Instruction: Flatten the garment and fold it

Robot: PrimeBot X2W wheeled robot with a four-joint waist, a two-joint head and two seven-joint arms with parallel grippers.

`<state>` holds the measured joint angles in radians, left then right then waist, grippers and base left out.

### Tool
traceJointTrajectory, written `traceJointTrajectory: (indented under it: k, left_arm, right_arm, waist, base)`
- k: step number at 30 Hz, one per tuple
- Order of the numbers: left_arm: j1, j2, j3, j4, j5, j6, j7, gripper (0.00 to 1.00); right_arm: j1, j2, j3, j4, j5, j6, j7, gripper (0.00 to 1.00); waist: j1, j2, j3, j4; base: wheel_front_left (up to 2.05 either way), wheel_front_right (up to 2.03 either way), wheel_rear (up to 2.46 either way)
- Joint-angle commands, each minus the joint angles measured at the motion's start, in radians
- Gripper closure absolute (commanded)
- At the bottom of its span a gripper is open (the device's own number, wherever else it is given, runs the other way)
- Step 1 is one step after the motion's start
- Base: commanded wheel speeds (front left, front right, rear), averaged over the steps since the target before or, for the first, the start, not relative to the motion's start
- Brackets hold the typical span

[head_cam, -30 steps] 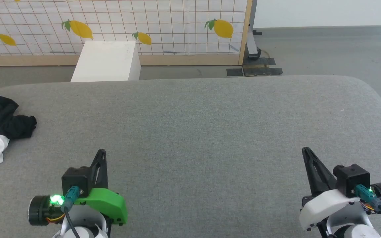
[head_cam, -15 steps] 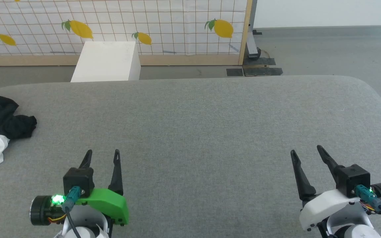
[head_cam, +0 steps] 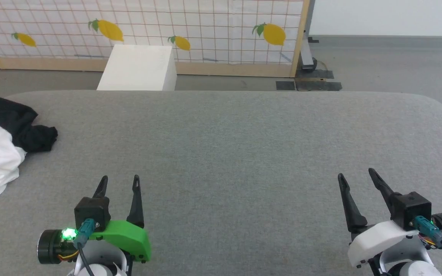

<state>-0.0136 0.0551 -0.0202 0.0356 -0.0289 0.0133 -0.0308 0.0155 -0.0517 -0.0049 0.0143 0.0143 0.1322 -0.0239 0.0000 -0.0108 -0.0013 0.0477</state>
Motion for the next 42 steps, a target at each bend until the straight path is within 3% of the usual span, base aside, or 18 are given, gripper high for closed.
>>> traceJointTrajectory:
  k: [1, 42]
  left_arm:
    - [-0.013, 0.004, -0.003, 0.006, -0.011, 0.011, -0.011, 0.00]
    - [-0.007, 0.031, -0.019, 0.047, -0.092, 0.100, -0.098, 0.00]
  right_arm:
    - [-0.004, 0.000, 0.000, 0.003, 0.009, 0.000, -0.011, 0.00]
    - [-0.011, 0.001, 0.013, 0.022, 0.045, -0.001, -0.071, 0.00]
  waist:
    - [0.0000, 0.0017, -0.002, 0.018]
    - [0.0000, 0.0053, -0.009, 0.273]
  base:
    - [0.00, 0.00, 0.00]
    - [0.00, 0.00, 0.00]
